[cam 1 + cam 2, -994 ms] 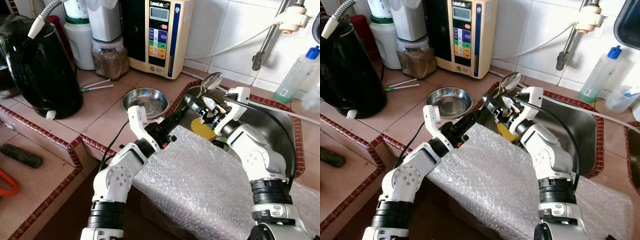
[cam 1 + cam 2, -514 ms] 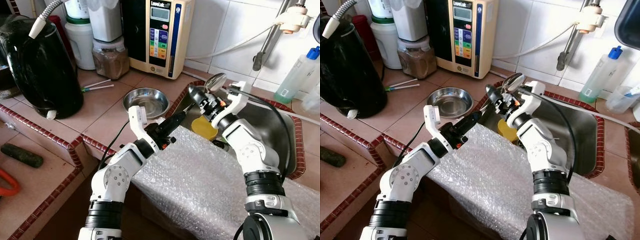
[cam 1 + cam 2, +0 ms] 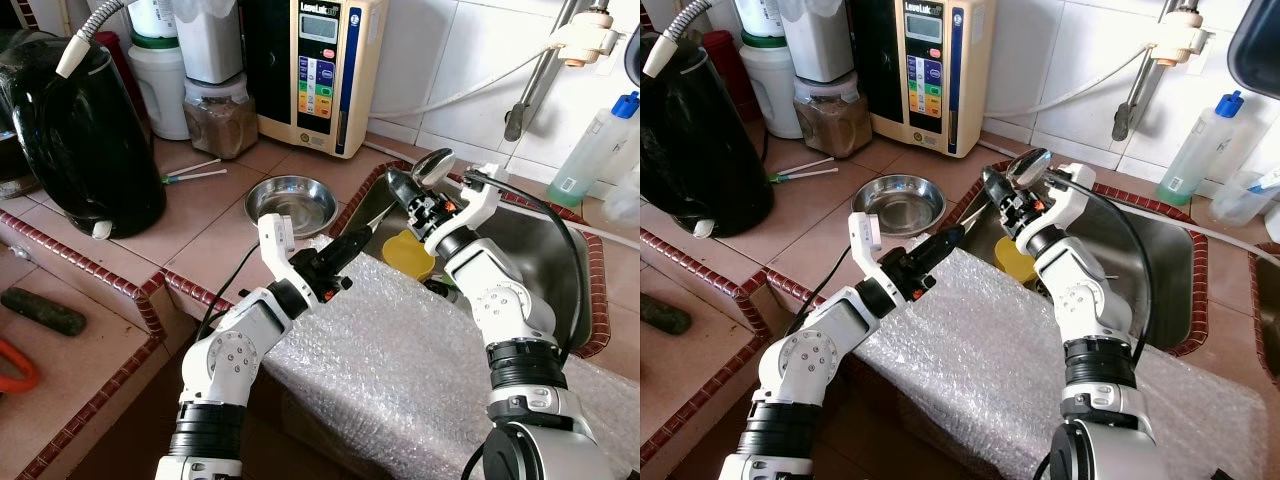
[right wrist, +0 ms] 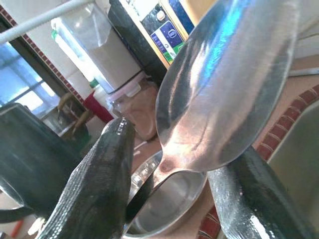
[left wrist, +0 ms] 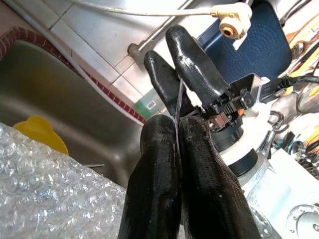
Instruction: Kitchen organization
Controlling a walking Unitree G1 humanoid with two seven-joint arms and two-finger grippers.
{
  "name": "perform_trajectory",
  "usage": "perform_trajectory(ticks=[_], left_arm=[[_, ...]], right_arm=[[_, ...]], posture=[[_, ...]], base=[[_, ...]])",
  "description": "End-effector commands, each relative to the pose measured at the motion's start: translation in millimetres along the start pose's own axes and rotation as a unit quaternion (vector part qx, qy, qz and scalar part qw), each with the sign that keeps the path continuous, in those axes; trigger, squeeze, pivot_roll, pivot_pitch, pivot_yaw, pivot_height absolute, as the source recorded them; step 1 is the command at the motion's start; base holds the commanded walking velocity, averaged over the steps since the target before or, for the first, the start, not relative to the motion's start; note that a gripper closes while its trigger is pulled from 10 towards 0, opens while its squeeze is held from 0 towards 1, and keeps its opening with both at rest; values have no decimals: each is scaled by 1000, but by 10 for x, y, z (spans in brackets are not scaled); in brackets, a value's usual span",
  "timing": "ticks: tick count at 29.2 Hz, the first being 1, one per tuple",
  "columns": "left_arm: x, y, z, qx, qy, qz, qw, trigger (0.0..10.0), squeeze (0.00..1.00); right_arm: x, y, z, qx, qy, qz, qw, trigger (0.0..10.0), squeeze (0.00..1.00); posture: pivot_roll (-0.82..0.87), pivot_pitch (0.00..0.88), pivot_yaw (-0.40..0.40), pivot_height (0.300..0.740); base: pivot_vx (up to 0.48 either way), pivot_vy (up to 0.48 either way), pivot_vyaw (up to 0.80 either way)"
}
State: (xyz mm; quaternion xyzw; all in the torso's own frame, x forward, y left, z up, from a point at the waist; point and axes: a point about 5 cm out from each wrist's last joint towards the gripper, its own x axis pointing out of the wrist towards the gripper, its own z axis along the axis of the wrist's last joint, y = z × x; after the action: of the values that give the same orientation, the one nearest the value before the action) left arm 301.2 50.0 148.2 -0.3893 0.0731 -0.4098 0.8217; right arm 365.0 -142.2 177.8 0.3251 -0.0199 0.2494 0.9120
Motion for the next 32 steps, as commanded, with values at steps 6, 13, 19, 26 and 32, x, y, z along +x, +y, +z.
perform_trajectory(ticks=[6,13,19,26,32], left_arm=[[44,-109,28,15,1,-24,1000,0,0],[43,-107,31,16,0,-22,1000,0,0],[41,-94,37,17,-3,-16,1000,0,0],[48,-56,15,33,14,1,999,10000,0],[58,-41,-19,65,35,10,997,10000,1000]], right_arm=[[-14,-72,29,-8,-1,-25,1000,0,0],[-13,-99,25,1,-2,-35,999,0,0],[-8,-121,46,-3,-4,-44,999,0,0],[-13,-143,47,-5,-5,-52,999,0,0],[-18,-169,46,-29,-6,-67,997,0,0]], posture=[[-20,0,0,740],[-20,0,-3,740],[-22,0,-2,740],[-21,0,1,740],[-17,0,2,740]], base=[[0,0,0],[0,0,0],[0,0,0],[0,0,0],[0,0,0]])
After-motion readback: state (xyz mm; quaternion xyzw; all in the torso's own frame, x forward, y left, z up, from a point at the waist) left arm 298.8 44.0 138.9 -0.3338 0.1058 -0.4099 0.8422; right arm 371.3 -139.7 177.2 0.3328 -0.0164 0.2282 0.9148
